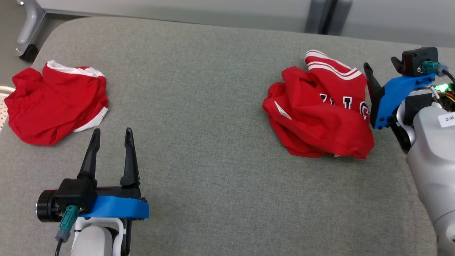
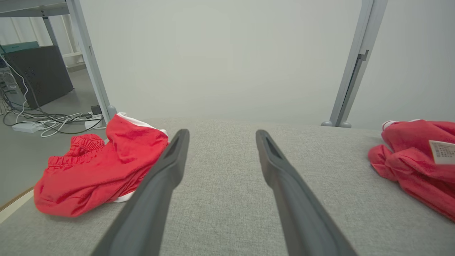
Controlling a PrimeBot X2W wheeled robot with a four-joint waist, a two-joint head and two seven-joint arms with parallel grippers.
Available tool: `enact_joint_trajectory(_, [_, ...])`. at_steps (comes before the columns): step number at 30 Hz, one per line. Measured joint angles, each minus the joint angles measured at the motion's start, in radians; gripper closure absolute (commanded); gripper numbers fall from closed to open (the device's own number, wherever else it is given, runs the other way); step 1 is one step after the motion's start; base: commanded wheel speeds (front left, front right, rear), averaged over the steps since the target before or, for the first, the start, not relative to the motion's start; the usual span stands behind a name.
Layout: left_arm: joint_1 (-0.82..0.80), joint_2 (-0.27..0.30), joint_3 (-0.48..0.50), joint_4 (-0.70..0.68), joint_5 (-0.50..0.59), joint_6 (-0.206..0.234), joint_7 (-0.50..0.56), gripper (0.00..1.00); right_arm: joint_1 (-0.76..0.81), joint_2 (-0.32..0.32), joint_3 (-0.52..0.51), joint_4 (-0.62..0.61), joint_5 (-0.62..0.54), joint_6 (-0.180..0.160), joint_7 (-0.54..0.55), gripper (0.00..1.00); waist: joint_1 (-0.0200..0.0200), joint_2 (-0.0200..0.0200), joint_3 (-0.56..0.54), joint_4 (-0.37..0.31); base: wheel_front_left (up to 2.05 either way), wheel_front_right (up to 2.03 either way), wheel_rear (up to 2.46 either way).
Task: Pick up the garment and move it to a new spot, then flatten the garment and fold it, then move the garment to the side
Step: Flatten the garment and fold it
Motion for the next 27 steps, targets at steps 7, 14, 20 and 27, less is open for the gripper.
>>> enact_joint_trajectory(7, [-0.040, -0.002, -0.030, 0.000, -0.012, -0.001, 0.000, 0.00, -0.072, -0.028, 0.022, 0.159, -0.003, 0.000, 0.037, 0.00, 0.0000, 0.0000, 0.062, 0.045, 0.00, 0.00, 0.00])
enact_joint_trajectory(14, [-0.058, -0.003, -0.046, 0.002, -0.021, 0.002, 0.000, 0.00, -0.096, -0.047, 0.016, 0.229, -0.009, 0.000, 0.064, 0.00, -0.0001, 0.0000, 0.093, 0.073, 0.00, 0.00, 0.00])
enact_joint_trajectory(20, [-0.068, -0.003, -0.054, 0.008, -0.030, 0.010, 0.000, 0.00, -0.097, -0.014, -0.003, 0.246, 0.046, 0.000, 0.097, 1.00, -0.0003, -0.0002, 0.101, 0.072, 0.00, 0.00, 0.00])
enact_joint_trajectory(27, [-0.069, -0.003, -0.032, 0.020, -0.027, 0.010, 0.000, 0.00, -0.090, -0.016, 0.002, 0.250, 0.090, 0.000, -0.013, 1.00, -0.0002, -0.0001, 0.070, 0.049, 0.00, 0.00, 0.00])
